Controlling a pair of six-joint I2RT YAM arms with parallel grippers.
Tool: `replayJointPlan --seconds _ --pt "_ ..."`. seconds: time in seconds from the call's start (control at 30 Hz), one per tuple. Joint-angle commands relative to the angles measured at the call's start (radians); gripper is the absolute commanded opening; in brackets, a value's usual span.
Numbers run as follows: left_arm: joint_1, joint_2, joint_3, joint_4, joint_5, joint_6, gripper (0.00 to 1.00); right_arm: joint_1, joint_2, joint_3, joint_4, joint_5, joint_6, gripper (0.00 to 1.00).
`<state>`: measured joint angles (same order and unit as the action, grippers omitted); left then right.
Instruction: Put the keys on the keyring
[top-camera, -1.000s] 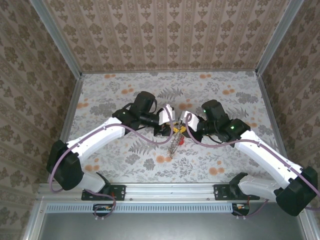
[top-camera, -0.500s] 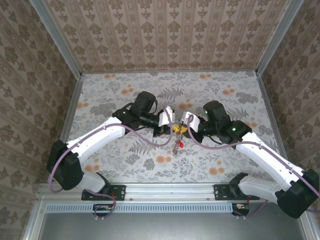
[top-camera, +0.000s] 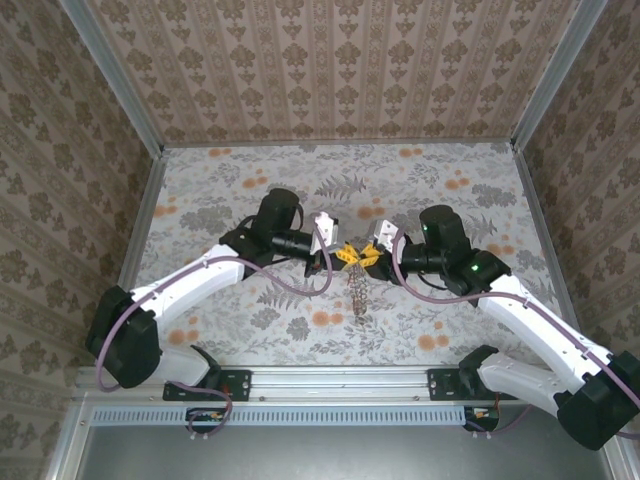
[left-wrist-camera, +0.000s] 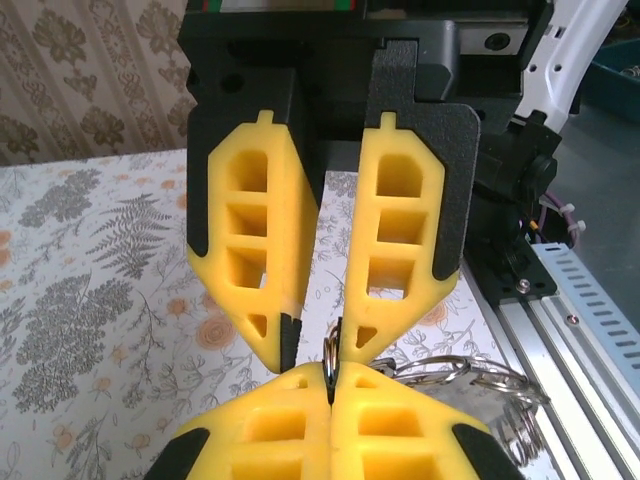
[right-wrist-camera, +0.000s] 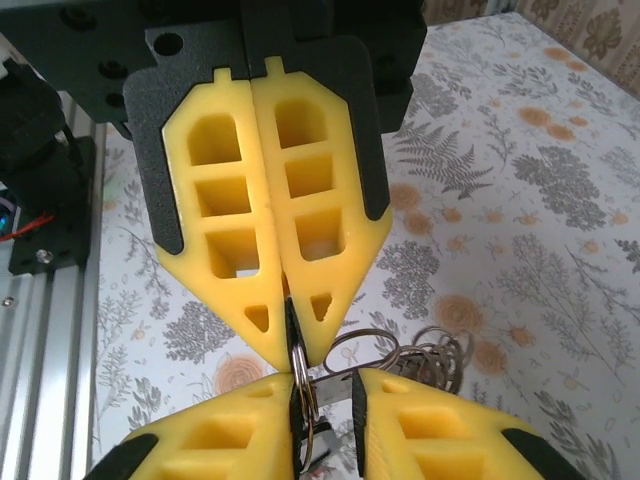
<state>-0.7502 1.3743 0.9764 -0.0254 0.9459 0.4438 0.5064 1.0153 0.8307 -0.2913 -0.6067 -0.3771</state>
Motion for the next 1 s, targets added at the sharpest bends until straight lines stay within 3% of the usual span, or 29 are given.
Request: replayJointPlan --seconds 0.0,0.23,0.37,0.43,0.63,0.97 --pt "0.003 -0.046 -0.024 0.118 0.063 -0.027 0.0 -0.008 -0.004 -0.007 0.046 -0.091 0.027 0.24" --pt "0.006 -0.057 -0.052 0.211 0.089 -0.052 0.0 -0.048 -0.017 -0.026 0.04 -0.189 0.043 0.27" --pt "0.009 -0.056 -0.049 0.221 0.11 -0.051 0.0 -0.067 -0.027 -0.027 0.021 -0.224 0.037 0.17" --pt "0.008 -0.052 -0.044 0.221 0.118 -0.054 0.0 -0.071 -0.029 -0.03 0.016 -0.228 0.033 0.16" --pt "0.008 -0.048 -0.047 0.266 0.122 -0.086 0.0 -0.071 -0.015 -0.022 0.018 -0.238 0.033 0.21" --pt "-0.027 -0.013 -0.095 0.499 0.051 -0.229 0.0 -0.069 0.014 -0.071 0.234 -0.268 0.15 0.19"
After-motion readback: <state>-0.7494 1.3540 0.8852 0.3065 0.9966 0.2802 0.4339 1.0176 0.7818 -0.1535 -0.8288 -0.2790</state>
